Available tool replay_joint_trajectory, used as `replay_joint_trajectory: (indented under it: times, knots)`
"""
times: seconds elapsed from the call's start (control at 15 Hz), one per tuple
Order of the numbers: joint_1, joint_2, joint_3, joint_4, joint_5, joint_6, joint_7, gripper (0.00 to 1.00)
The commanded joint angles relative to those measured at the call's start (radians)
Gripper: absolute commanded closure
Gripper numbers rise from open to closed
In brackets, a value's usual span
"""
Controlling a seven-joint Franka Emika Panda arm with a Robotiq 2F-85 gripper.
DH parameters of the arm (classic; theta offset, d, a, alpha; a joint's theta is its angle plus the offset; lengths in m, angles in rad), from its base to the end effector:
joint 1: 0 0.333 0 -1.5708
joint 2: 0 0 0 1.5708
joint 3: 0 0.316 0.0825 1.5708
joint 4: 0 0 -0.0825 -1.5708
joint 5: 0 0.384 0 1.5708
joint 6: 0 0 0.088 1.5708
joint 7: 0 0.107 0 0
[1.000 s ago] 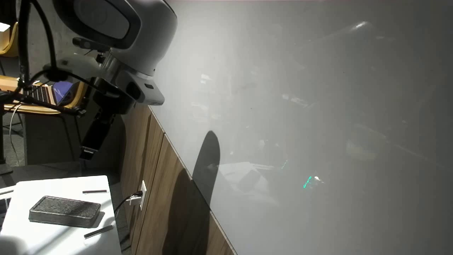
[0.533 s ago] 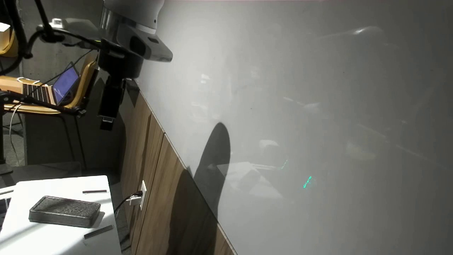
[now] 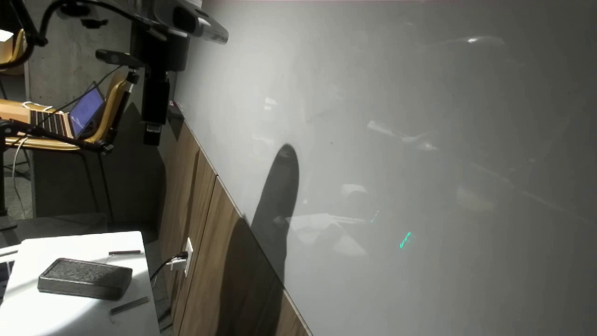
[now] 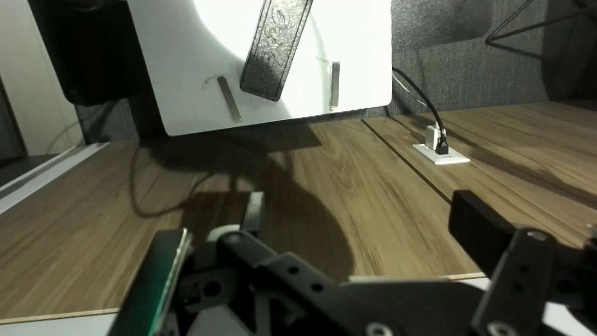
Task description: Get the white board eraser from the table, use it to erase the white board and then put it back on the table
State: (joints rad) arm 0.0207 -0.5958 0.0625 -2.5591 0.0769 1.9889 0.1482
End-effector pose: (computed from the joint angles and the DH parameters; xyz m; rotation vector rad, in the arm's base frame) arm 0.3666 0.0360 0.4651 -3.0989 0.1639 -0.0328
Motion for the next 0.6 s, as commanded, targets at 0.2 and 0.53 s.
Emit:
replay_joint_trajectory:
  times: [0.2, 0.53]
  knots:
    - [-0.001, 0.0, 0.001, 0.039, -0.009, -0.045, -0.001, 0.0]
    - [-0.001, 0.001, 0.001, 0.04, -0.009, -0.046, -0.001, 0.0]
